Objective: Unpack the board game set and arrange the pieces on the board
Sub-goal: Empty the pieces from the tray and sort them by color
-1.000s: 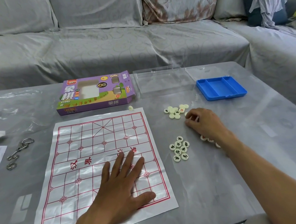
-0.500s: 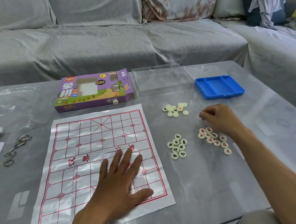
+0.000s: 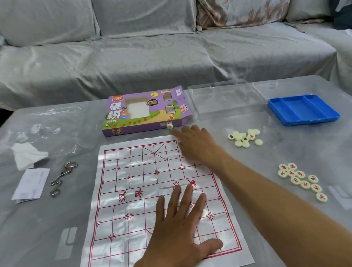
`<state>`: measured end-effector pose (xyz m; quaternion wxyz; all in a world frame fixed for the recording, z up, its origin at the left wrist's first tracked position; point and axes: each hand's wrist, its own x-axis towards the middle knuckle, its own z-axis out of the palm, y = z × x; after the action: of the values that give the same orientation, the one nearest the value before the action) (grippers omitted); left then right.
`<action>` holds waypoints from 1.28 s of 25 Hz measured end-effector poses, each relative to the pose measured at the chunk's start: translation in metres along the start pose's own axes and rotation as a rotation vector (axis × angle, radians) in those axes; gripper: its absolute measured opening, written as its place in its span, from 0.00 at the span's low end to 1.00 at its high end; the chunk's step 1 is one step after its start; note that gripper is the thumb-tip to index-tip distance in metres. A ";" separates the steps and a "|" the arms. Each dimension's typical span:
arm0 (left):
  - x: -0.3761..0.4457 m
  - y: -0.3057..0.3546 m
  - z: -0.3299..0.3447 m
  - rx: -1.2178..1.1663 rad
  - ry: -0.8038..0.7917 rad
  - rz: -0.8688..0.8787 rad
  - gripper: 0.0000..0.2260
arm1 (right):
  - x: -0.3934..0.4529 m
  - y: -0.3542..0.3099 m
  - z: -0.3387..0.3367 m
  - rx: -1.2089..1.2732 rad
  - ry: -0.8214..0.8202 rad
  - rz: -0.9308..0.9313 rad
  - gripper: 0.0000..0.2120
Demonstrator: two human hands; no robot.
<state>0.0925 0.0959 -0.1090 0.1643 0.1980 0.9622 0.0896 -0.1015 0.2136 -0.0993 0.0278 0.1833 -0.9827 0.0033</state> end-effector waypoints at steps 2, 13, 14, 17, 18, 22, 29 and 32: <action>0.001 -0.002 0.002 -0.030 0.017 0.008 0.41 | 0.015 -0.010 0.002 -0.067 0.021 -0.003 0.29; 0.003 -0.003 0.004 -0.038 0.016 0.009 0.41 | 0.024 -0.006 0.000 0.019 0.031 0.051 0.24; 0.003 -0.003 0.004 -0.032 0.012 0.006 0.41 | 0.024 -0.005 0.002 0.017 0.025 0.047 0.24; 0.003 -0.002 0.002 -0.015 -0.003 0.000 0.41 | 0.026 -0.002 0.005 0.039 0.048 0.060 0.18; 0.003 -0.002 0.002 -0.020 -0.003 0.003 0.41 | 0.026 -0.002 0.004 0.073 0.063 0.073 0.16; 0.003 -0.002 0.002 -0.037 0.004 0.006 0.41 | 0.023 0.005 0.006 0.223 0.142 0.127 0.11; 0.004 -0.003 0.003 -0.031 -0.007 0.001 0.41 | 0.026 0.009 0.012 0.363 0.204 0.057 0.08; 0.004 -0.003 0.002 -0.034 -0.010 0.007 0.41 | 0.028 0.009 0.010 0.459 0.178 0.137 0.09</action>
<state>0.0888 0.0946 -0.1129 0.1722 0.1990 0.9590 0.1055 -0.1313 0.2113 -0.1080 0.0717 0.1168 -0.9600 0.2442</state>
